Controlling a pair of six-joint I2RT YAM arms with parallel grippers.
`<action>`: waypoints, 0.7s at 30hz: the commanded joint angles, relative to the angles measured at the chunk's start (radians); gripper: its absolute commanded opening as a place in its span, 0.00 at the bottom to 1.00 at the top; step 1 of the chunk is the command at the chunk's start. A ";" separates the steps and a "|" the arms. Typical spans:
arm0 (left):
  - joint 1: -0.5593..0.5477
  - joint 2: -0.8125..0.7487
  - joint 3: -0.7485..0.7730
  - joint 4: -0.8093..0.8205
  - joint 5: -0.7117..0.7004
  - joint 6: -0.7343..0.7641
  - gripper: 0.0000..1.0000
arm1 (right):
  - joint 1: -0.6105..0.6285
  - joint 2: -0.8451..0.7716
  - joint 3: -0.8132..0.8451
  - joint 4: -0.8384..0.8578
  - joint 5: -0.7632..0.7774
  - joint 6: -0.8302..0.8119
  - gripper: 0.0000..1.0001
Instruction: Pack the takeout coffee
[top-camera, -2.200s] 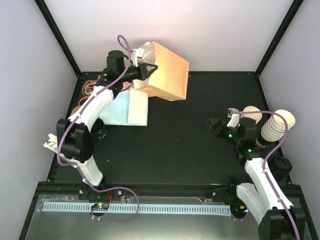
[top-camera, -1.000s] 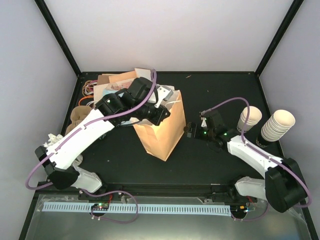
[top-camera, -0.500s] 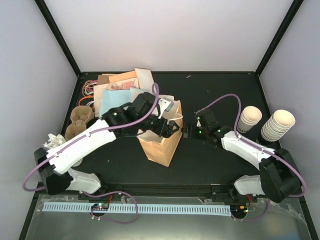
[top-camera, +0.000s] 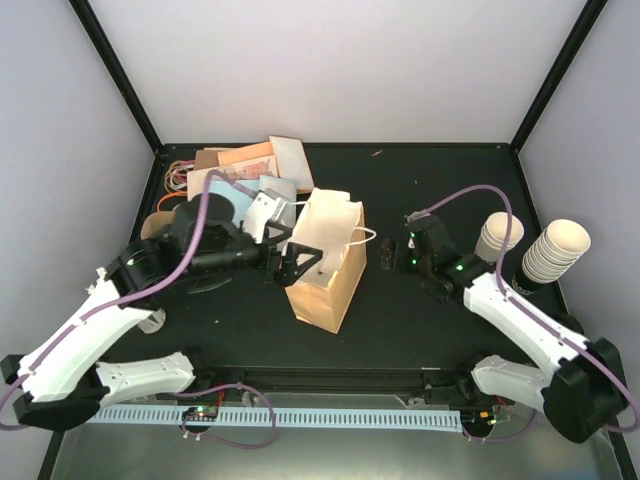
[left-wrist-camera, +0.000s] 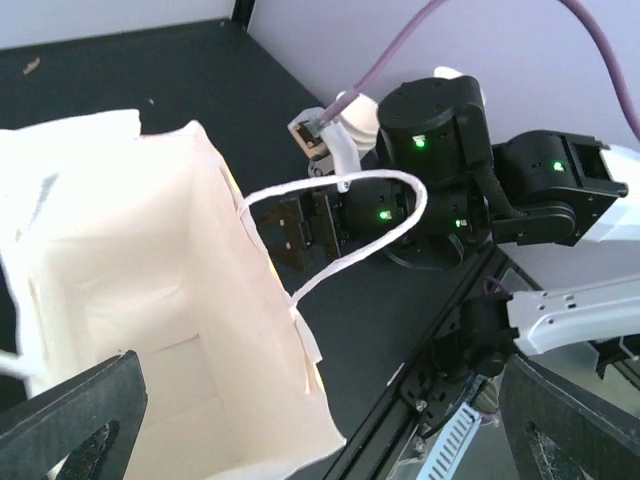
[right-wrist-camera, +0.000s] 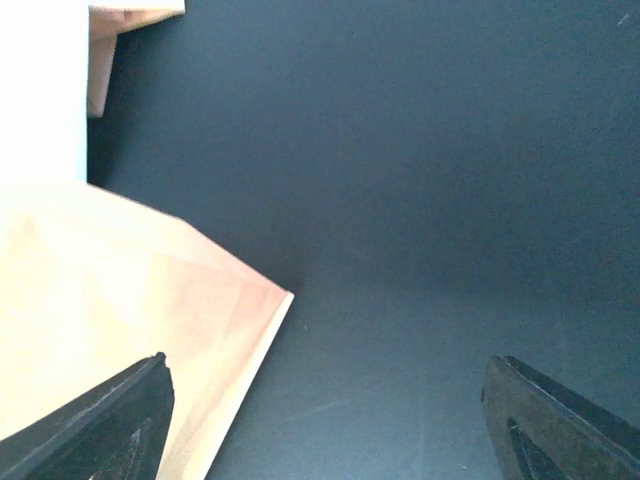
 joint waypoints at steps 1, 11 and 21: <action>-0.006 -0.076 0.051 -0.067 -0.040 -0.036 0.99 | 0.003 -0.112 0.061 -0.081 0.138 0.029 0.86; -0.001 -0.410 -0.241 0.078 -0.352 -0.174 0.99 | 0.002 -0.198 0.254 -0.298 0.242 0.013 0.99; -0.001 -0.167 -0.142 -0.079 -0.181 -0.059 0.96 | 0.002 -0.132 0.442 -0.513 0.299 0.059 1.00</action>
